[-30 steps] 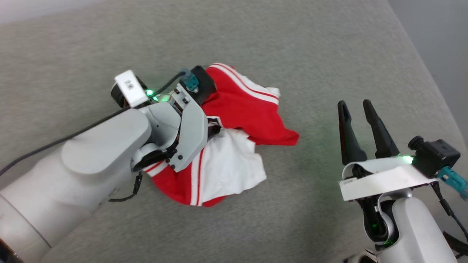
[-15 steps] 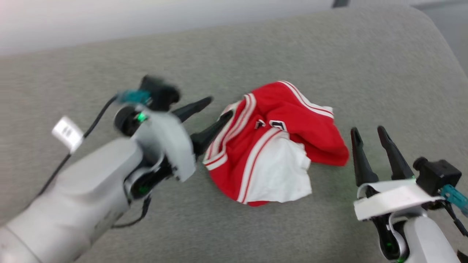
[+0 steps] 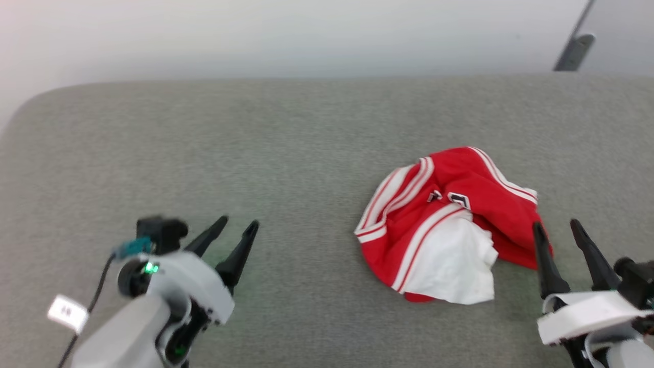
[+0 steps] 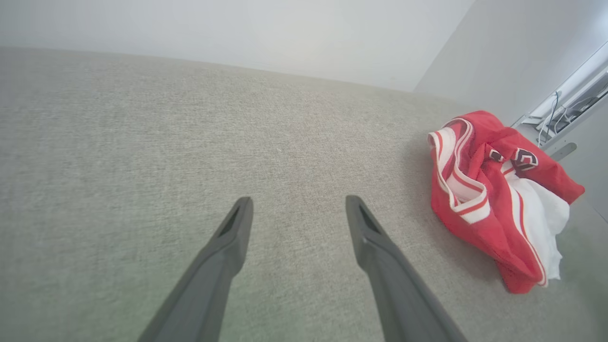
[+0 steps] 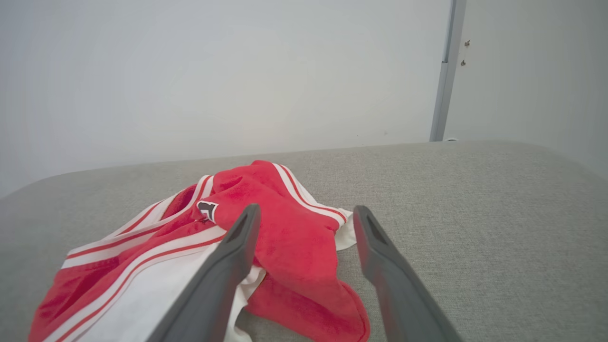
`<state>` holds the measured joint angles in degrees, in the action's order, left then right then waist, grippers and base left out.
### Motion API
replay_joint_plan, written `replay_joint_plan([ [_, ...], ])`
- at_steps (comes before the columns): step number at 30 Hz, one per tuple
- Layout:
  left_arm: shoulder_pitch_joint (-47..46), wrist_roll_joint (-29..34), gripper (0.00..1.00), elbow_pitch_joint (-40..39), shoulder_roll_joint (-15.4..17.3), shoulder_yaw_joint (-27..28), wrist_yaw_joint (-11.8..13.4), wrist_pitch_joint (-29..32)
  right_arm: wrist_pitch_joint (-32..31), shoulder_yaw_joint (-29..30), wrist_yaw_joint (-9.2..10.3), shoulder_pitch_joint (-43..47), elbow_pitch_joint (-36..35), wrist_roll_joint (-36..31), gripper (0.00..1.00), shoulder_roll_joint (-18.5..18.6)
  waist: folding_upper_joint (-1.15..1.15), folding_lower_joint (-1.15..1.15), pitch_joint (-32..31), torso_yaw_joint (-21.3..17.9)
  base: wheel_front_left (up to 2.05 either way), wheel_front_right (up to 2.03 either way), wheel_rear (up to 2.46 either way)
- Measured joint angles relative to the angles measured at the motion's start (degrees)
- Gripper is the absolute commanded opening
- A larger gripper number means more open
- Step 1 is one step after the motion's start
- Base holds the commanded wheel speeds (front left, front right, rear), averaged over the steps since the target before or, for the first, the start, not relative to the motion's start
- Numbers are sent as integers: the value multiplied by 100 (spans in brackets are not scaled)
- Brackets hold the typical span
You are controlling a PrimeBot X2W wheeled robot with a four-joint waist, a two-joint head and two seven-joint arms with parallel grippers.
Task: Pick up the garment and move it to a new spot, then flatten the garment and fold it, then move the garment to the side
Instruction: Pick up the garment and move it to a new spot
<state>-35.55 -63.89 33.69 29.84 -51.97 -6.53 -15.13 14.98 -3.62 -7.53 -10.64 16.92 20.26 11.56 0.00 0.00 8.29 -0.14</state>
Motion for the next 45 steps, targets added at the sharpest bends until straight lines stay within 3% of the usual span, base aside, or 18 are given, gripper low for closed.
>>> replay_joint_plan([
  [5,911,1106,100,-240,-209,1233,203,0,0,148,0,266,-21,24,100,97,0,0,-158,303,0,0,0],
  [11,1767,2182,100,-682,-346,2390,253,0,0,221,0,461,-38,40,100,193,0,0,-412,497,0,0,0],
  [15,2346,2762,100,-1135,-446,3206,314,0,-1,221,0,524,-102,40,100,214,0,0,-572,529,0,0,0],
  [22,3172,3660,100,-1895,-677,4141,322,0,0,315,0,677,-238,57,100,202,0,0,-765,433,0,0,0],
  [31,3847,4284,100,-2758,-1181,4967,189,0,0,347,0,748,-481,55,100,194,0,0,-905,314,0,0,0],
  [45,4048,4591,100,-2736,-1494,5249,-53,0,0,269,0,751,-413,40,100,164,0,0,-881,318,0,0,0],
])
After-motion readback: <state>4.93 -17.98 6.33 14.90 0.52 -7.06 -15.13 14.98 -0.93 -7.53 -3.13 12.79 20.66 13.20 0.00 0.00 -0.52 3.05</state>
